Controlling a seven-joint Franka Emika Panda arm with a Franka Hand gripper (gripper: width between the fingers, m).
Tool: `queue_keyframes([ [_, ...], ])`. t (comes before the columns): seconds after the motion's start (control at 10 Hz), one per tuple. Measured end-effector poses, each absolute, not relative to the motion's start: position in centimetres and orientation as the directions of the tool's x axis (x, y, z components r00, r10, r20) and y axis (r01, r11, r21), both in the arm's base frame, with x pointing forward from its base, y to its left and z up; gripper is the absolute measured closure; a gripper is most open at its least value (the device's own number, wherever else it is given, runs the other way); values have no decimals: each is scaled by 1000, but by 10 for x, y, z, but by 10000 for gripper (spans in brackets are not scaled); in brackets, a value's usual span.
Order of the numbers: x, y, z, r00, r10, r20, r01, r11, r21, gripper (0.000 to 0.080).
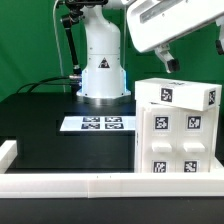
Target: Assemble cabinet
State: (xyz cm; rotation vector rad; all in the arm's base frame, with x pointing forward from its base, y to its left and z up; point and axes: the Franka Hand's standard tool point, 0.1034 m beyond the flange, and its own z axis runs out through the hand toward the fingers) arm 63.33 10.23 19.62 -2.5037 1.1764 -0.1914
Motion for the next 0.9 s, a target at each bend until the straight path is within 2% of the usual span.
queue_keyframes([
  [0.4, 633, 100, 195, 827, -555, 84, -492, -788, -370, 2],
  [0.6, 633, 96, 194, 951, -228, 210, -166, -946, -277, 2],
  [0.9, 633, 93, 192, 951, 123, 283, 174, -971, -163, 2],
])
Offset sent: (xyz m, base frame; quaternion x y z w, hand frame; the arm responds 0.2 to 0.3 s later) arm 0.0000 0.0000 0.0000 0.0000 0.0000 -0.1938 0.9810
